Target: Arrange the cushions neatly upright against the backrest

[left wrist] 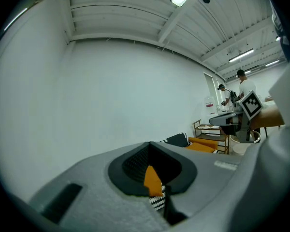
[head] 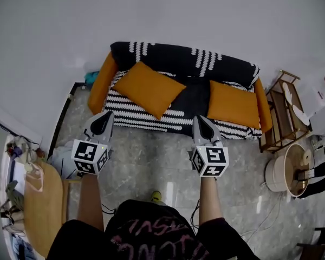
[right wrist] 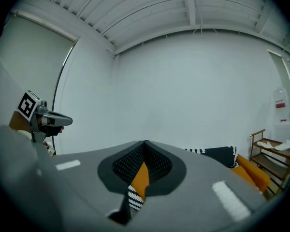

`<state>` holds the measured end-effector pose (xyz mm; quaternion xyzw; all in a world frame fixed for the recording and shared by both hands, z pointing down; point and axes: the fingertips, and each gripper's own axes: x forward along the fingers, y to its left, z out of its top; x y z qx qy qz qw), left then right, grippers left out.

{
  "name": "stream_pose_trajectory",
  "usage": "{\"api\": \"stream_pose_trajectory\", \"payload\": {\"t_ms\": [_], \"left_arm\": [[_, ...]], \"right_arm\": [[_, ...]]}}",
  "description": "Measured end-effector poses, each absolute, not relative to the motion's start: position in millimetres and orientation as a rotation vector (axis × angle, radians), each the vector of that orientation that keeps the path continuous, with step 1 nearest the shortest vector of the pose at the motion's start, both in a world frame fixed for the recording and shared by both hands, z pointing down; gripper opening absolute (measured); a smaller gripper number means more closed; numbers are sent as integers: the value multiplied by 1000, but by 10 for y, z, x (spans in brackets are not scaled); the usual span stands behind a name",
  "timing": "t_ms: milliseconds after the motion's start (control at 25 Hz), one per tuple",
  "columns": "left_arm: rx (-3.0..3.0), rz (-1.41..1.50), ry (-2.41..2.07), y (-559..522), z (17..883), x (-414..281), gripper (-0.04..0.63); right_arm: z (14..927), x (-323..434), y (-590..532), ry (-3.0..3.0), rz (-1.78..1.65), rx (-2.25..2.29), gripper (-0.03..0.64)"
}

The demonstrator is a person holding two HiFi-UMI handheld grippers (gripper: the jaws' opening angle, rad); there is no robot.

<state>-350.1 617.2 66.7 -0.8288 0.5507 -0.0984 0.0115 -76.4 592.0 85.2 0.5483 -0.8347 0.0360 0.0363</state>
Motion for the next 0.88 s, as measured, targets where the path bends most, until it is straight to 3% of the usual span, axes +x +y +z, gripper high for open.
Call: {"api": "stream_pose_trajectory", "payload": {"t_ms": [480, 880], "left_arm": [[-2534, -271, 1703, 5110, 564, -3535, 5], [-2587, -275, 1671, 3615, 815, -4047, 5]], "right_arm": [[878, -716, 4978, -2582, 97, 1734, 9], [1037, -1162, 3612, -2532, 100, 1776, 9]]}}
